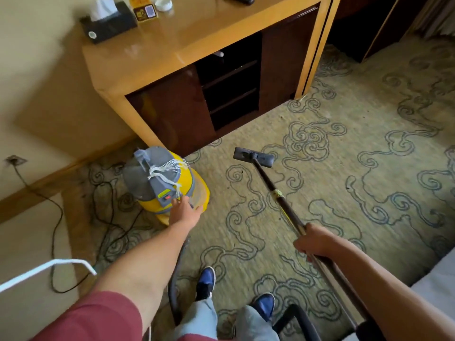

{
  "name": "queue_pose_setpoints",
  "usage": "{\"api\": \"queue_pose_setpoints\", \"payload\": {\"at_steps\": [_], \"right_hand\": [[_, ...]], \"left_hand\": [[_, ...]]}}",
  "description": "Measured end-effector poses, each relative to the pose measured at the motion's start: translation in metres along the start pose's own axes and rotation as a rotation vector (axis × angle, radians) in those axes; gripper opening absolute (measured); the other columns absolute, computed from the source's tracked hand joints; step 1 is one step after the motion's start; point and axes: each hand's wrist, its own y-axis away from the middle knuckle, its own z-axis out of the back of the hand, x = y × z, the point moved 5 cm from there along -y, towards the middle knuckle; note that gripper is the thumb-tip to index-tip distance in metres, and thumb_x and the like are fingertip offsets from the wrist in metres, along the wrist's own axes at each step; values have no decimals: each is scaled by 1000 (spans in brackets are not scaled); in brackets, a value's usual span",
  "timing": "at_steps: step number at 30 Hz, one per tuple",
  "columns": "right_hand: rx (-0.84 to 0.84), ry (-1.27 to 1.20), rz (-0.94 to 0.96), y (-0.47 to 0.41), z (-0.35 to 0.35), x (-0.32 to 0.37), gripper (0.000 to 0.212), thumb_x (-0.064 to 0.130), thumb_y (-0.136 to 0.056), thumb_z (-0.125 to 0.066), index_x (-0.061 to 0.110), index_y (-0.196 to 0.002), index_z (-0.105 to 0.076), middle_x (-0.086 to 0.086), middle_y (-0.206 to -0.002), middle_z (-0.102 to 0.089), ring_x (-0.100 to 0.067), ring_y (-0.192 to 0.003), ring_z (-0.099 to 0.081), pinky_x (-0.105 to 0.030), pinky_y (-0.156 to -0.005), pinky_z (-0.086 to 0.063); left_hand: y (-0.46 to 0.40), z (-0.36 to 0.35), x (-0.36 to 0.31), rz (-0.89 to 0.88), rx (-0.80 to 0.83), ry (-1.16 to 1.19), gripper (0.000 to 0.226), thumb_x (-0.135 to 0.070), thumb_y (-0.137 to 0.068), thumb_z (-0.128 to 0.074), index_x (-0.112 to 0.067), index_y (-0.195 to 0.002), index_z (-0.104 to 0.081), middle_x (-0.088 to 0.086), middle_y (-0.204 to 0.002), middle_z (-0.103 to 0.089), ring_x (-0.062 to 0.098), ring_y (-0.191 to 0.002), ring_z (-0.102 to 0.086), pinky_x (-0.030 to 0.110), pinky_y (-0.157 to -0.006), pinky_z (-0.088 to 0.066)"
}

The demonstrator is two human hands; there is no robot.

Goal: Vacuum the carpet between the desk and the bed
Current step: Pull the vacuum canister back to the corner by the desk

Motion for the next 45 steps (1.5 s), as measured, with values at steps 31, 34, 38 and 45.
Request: {"api": "queue_pose_setpoints", "payload": {"at_steps": [31,34,38,45], "right_hand": [[-57,41,-128,-149,-116,133,38,12,-77,-68,3,-110,-50,-17,-82,-66,-17,-38,-66,-22,-36,-47],[23,10,-130,-164,-138,142,44,5,-79,-67,2,-116,-44,-20,-86,-66,-25,-49,-71,-34,-42,-56],[47,8,-147,-179,-158,146,45,5,-80,-67,1,-117,-42,-20,-87,-66,-27,-51,-72,-43,-50,-62],[93,-50,-244,-198,-179,138,40,12,-88,-68,-6,-116,-46,-25,-86,-66,-31,-44,-69,-34,-41,-54]], "left_hand": [[-222,-3,149,-120,-362,-342,116,-47,-73,-86,-10,-161,-21,12,-168,-17,38,-155,-19,55,-121,-27],[-247,-9,142,-319,-374,-549,113,-55,-73,-82,-13,-160,-24,11,-170,-10,38,-157,-10,59,-123,-13],[-266,-30,135,-500,-317,-704,86,-58,-80,-74,-21,-150,-42,11,-168,-19,38,-157,-9,60,-124,-17],[-277,-55,138,-476,-321,-679,80,-44,-81,-78,-19,-148,-41,16,-164,-23,44,-155,-13,61,-122,-19]]}}
